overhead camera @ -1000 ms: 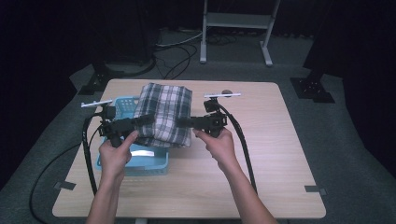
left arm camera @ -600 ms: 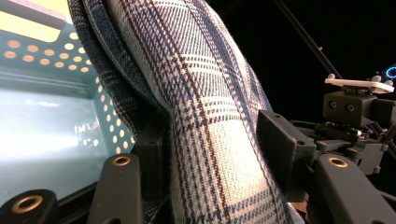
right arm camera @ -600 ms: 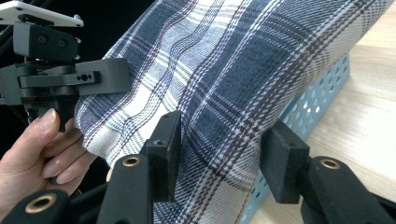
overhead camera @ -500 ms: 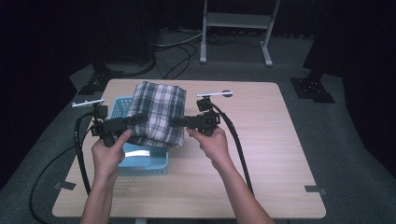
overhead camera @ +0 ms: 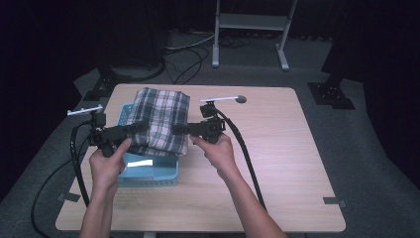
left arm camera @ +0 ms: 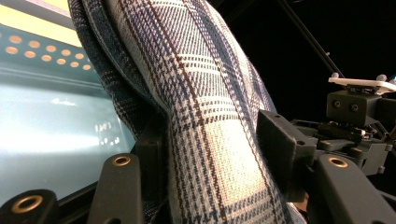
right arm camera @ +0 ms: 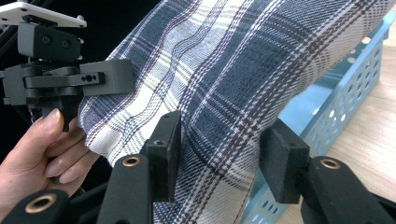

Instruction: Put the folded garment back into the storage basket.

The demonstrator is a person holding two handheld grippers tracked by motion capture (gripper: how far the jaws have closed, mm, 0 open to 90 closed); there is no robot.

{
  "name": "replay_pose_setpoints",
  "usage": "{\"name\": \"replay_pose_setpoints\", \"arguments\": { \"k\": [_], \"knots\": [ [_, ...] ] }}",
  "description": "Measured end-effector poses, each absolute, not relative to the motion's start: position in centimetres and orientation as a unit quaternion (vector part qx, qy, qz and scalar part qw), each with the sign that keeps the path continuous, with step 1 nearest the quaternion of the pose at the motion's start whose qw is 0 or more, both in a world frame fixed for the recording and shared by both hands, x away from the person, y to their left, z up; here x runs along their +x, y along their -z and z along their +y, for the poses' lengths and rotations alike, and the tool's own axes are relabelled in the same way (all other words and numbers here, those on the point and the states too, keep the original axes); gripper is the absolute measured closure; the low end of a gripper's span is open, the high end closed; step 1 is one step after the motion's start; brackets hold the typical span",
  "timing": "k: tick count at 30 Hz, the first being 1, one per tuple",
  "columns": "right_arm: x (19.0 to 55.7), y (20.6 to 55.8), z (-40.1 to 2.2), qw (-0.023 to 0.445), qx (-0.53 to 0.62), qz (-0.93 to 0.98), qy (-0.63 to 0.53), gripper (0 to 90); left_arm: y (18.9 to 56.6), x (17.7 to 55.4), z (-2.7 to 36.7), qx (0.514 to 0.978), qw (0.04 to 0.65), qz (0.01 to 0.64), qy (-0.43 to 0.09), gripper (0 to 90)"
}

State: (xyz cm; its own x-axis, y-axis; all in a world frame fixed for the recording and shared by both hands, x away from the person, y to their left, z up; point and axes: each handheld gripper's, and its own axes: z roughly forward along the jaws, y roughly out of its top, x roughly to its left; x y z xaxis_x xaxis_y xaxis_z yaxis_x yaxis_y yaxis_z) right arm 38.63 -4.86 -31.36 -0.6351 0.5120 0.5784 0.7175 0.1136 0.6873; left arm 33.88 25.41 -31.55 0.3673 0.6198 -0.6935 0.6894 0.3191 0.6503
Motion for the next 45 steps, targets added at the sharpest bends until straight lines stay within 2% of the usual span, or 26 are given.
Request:
{"name": "replay_pose_setpoints", "arguments": {
  "k": [45],
  "knots": [
    [39.7, 33.1, -2.0, 0.116, -0.417, -0.749, 0.501, 52.7, 33.5, 34.4, 27.8, 0.580, 0.566, 0.585, 0.028, 47.2]
  ]
}}
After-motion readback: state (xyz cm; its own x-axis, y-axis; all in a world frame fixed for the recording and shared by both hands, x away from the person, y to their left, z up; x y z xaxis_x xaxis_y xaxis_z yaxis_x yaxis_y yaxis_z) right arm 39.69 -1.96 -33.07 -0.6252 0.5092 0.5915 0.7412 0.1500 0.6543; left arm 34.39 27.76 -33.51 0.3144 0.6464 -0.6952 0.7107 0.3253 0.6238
